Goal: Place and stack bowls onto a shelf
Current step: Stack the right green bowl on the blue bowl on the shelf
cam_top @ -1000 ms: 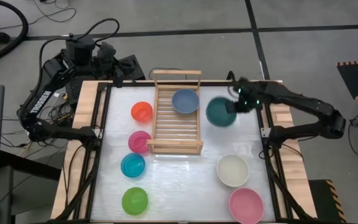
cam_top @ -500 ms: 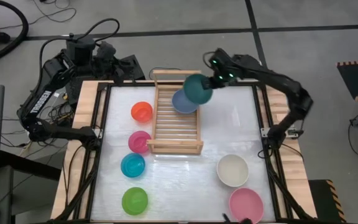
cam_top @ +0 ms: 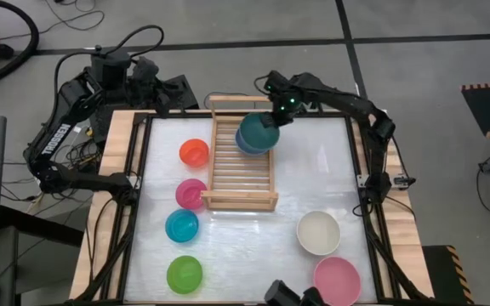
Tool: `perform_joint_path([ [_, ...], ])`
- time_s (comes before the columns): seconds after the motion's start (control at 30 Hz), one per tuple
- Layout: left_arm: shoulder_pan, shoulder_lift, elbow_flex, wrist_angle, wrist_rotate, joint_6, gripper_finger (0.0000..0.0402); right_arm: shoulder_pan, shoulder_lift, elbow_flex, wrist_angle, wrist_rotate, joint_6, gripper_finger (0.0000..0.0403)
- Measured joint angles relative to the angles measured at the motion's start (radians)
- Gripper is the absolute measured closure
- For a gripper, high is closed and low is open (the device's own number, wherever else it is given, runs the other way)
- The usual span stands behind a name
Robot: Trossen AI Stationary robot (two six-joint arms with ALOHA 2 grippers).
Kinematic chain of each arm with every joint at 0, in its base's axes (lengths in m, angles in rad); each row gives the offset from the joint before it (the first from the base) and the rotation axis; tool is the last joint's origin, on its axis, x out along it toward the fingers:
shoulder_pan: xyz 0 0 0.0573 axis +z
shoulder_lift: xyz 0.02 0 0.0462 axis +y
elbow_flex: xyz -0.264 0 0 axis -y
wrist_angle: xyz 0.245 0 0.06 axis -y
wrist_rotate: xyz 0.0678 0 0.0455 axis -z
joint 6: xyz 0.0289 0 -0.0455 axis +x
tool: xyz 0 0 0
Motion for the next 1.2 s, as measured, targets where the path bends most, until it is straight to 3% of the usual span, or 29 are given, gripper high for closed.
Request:
perform_joint_path([
  [0.43,0.0,0.0,0.0,-0.001,0.0,-0.001,0.0291,-0.006,0.0,0.001,0.032,0.036,0.009,0.0374],
  [0.6,0.0,0.0,0.0,-0.001,0.0,-0.002,0.0291,-0.006,0.0,0.001,0.032,0.053,0.019,0.0352],
  [0.87,0.0,0.0,0.0,-0.001,0.0,-0.004,0.0291,0.001,0.0,0.001,0.083,0.053,0.011,0.0349],
  [1.2,0.0,0.0,0.0,-0.001,0.0,-0.007,0.0291,0.001,0.0,0.001,0.081,0.021,0.0,0.0297],
])
